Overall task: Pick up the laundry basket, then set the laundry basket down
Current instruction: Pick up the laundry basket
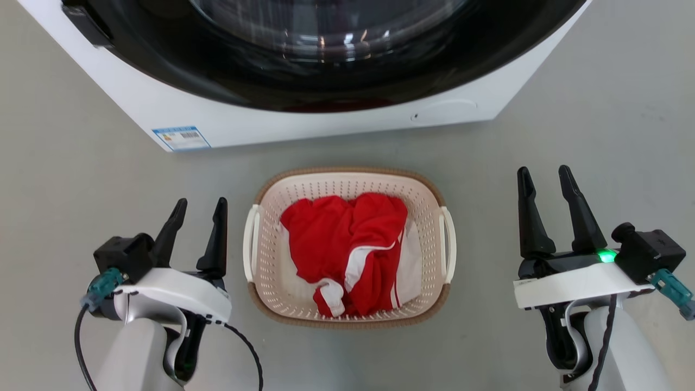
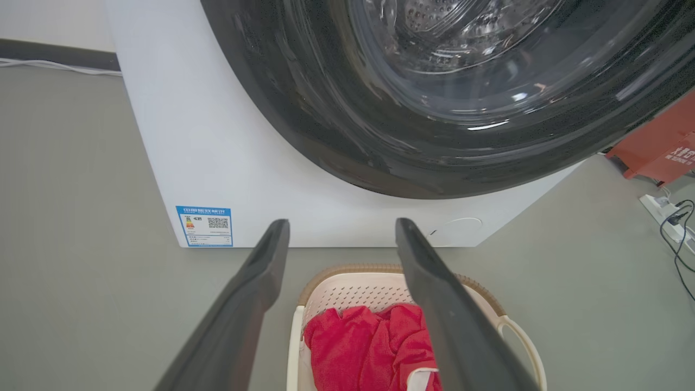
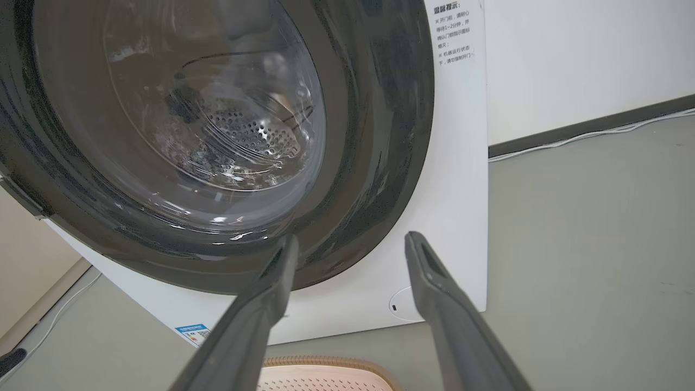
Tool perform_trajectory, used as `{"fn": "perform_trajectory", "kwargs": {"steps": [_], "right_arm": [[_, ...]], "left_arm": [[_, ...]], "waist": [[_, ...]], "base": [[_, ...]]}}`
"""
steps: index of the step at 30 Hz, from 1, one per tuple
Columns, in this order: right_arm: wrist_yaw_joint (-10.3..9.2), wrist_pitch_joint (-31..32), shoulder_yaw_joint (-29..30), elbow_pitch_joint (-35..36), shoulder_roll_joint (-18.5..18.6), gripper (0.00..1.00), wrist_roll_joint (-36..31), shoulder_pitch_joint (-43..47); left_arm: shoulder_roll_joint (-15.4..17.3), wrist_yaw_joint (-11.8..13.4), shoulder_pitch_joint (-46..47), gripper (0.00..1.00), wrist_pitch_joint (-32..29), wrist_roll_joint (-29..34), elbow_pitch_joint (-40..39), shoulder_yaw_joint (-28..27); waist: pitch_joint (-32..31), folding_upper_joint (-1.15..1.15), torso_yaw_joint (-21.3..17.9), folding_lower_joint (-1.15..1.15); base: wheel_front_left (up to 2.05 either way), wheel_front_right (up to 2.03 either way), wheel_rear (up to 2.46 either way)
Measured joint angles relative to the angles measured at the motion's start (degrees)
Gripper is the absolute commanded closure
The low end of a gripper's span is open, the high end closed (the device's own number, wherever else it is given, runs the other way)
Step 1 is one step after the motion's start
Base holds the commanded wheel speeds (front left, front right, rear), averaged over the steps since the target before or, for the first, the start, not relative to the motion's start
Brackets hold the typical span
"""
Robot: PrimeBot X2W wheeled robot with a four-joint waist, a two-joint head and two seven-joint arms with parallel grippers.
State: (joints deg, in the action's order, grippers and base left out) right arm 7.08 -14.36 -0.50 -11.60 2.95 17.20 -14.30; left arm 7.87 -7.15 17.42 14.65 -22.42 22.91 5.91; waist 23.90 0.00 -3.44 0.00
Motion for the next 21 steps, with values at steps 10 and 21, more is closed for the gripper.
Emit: {"fn": "perform_trajectory", "kwargs": {"steps": [10,21], "right_arm": [[0.01,0.0,-1.3,0.5,0.0,0.00,0.5,-2.6],[0.01,0.0,-3.0,1.3,0.1,0.00,0.5,-6.3]], "left_arm": [[2.0,0.0,7.1,0.00,0.0,-3.4,10.3,3.7],[3.9,0.0,16.1,0.00,0.0,-10.4,23.6,12.5]], "waist": [[6.3,0.00,-0.7,0.00],[12.5,0.00,-1.4,0.00]], "base": [[0.00,0.00,0.00],[0.00,0.00,0.00]]}}
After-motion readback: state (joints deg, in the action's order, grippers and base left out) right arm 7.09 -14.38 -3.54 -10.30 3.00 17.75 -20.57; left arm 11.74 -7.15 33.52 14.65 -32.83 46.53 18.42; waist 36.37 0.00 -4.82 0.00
